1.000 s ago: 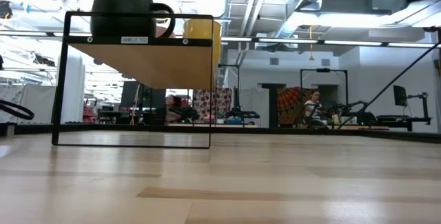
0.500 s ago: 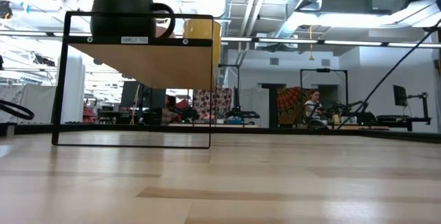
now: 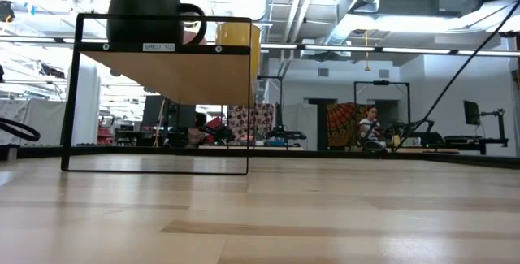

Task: Place coffee mugs
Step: Put the white-blue mug on the shelf

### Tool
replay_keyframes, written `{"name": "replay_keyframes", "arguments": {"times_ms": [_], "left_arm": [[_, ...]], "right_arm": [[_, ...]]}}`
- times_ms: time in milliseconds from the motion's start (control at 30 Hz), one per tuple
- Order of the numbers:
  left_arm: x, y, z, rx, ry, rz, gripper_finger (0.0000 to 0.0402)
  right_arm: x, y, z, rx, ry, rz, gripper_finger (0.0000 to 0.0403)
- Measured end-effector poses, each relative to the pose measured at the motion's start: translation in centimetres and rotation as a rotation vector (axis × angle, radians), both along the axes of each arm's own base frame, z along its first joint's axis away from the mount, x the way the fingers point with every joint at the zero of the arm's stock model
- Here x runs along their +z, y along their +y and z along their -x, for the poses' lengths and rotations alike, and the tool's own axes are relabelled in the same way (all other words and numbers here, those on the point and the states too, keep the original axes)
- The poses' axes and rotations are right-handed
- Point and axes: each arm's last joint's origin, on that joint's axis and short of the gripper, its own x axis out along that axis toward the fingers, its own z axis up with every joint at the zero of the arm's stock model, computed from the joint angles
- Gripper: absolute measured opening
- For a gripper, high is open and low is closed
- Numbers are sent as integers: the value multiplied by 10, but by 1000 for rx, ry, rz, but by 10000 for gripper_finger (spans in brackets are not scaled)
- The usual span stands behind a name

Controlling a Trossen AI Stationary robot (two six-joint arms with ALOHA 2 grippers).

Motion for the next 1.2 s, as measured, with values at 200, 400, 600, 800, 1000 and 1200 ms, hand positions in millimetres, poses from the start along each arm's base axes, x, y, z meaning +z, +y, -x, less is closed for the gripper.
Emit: {"name": "replay_keyframes", "arguments": {"times_ms": [200, 400, 600, 800, 1000, 1200], "left_arm": [[0, 0, 0, 4, 3, -10, 180], [0, 0, 0, 4, 3, -10, 180], [0, 0, 0, 4, 2, -10, 180], [0, 0, 0, 3, 1, -10, 180], [0, 0, 0, 3, 0, -8, 180], [0, 0, 0, 3, -1, -7, 180]], "right_arm": [[30, -7, -15, 49, -103, -75, 33], [77, -39, -62, 6, -383, 9, 33], [137, -82, -125, 93, -594, 192, 33], [181, -122, -182, 212, -644, 363, 33], [183, -148, -228, 252, -609, 424, 33], [169, -143, -253, 335, -535, 404, 33]]}}
